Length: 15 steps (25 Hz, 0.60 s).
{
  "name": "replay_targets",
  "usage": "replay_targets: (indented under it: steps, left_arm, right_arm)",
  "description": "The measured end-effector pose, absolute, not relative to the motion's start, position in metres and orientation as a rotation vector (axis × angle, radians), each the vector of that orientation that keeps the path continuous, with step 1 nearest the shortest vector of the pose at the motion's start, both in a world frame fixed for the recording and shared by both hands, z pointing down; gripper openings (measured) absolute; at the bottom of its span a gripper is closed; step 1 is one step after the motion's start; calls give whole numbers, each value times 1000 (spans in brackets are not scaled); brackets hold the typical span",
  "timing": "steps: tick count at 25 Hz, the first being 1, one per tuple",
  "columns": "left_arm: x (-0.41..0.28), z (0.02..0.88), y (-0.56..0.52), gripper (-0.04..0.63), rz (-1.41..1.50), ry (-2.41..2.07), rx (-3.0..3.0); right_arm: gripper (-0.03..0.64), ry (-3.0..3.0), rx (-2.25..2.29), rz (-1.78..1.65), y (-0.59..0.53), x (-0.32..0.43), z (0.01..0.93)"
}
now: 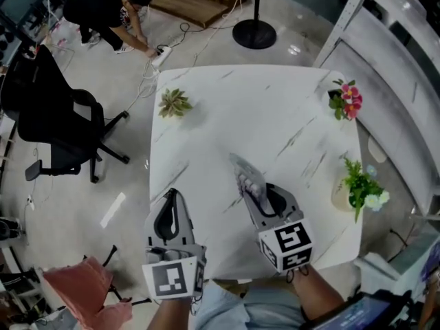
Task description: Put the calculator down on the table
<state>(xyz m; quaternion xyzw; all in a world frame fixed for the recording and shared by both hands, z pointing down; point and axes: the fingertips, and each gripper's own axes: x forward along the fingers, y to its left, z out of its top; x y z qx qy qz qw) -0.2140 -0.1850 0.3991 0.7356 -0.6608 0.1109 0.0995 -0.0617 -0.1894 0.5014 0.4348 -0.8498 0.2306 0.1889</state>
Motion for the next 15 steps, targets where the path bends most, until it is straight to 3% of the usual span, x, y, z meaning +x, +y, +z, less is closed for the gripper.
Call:
replay_targets:
  steps: [15]
  left_arm:
    - [-223, 429, -192, 8, 355, -1900, 2162]
  right_arm:
    - [147, -2300, 1225, 819, -181, -64, 534]
